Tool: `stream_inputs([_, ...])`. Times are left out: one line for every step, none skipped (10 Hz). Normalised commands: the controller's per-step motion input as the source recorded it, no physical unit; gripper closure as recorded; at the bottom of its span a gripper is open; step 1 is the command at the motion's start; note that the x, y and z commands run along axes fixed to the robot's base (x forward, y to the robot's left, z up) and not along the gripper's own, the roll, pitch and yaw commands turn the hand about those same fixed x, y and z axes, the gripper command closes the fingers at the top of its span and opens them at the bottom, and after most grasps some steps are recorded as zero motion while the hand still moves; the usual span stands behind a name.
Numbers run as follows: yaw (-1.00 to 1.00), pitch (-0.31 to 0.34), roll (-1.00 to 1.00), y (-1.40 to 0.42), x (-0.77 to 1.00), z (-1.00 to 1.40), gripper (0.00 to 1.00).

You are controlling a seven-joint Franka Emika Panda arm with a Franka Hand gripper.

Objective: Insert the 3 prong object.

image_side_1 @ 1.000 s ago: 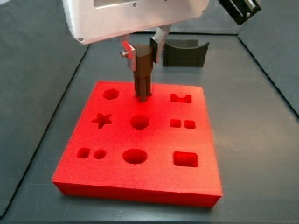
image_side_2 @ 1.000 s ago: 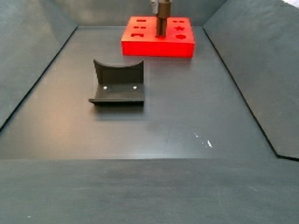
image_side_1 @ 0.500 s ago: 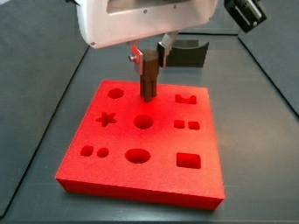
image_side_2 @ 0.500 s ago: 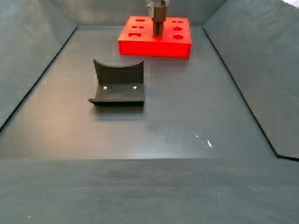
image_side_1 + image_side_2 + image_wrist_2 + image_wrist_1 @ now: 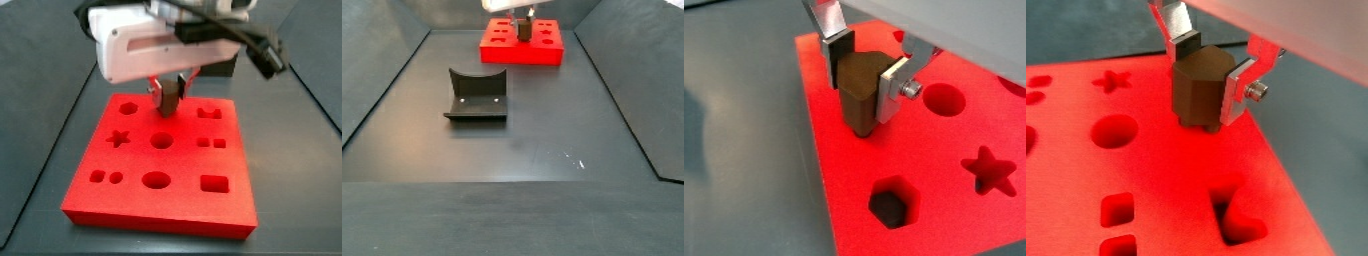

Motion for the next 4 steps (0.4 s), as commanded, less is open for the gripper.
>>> stream_inputs([-0.15,0.276,0.24,-0.1,0.14,-0.44,1.0])
stream_inputs([-0.13,0.307,0.12,-0.14,0.16,-0.47,1.0])
stream_inputs([0.0,0.011,0.0,0.0,0.0,0.0,1.0])
stream_inputs([0.0,0.0,0.0,0.0,0.0,0.0,1.0])
